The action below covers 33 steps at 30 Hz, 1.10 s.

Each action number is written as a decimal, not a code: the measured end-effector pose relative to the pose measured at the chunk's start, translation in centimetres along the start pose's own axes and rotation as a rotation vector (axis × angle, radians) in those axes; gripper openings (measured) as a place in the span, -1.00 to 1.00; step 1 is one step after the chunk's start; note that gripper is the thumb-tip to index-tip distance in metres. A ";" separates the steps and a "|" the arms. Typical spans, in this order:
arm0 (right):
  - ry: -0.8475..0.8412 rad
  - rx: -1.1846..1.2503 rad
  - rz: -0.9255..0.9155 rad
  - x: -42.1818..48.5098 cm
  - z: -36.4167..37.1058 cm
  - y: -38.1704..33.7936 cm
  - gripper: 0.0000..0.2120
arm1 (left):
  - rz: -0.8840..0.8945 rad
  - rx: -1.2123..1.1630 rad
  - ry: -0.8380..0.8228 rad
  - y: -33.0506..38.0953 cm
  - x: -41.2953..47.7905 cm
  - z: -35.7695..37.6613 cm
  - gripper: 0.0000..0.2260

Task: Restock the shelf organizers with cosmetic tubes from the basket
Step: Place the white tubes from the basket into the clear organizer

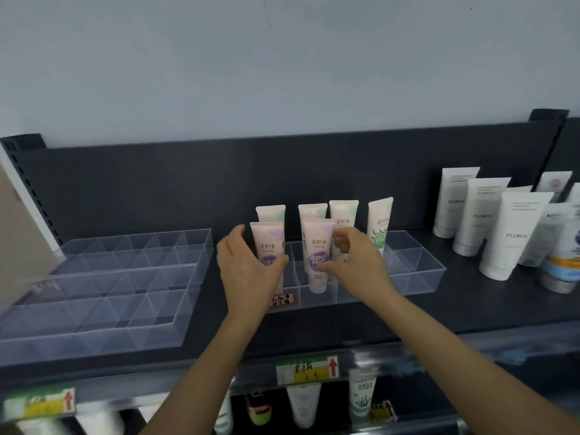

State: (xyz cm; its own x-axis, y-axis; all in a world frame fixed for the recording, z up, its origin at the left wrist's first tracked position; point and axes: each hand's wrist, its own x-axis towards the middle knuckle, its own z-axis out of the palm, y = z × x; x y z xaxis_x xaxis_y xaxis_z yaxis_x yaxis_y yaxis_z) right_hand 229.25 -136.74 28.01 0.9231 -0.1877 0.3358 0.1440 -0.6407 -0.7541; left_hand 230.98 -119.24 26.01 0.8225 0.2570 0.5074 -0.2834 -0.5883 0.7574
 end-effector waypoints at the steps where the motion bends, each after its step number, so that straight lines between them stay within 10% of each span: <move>1: 0.041 0.010 0.002 -0.5 -0.3 0.1 -0.43 | 0.038 0.024 0.049 0.6 -0.4 -0.4 -0.26; 15: 0.250 0.082 0.102 -10.1 -8.7 7.6 -0.68 | 0.456 -0.117 -0.352 7.3 -9.6 4.2 -0.51; 33: 0.263 -0.112 0.883 -31.0 -12.2 27.5 -0.73 | 0.692 0.086 -1.223 4.3 -28.2 18.4 -0.85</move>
State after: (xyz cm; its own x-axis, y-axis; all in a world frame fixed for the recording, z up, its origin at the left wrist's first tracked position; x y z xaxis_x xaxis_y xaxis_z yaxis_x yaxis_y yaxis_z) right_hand 200.24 -157.61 3.79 0.5693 -0.7957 -0.2067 -0.6206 -0.2511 -0.7429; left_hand 215.61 -143.14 7.39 0.4463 -0.8932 0.0546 -0.8073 -0.3755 0.4552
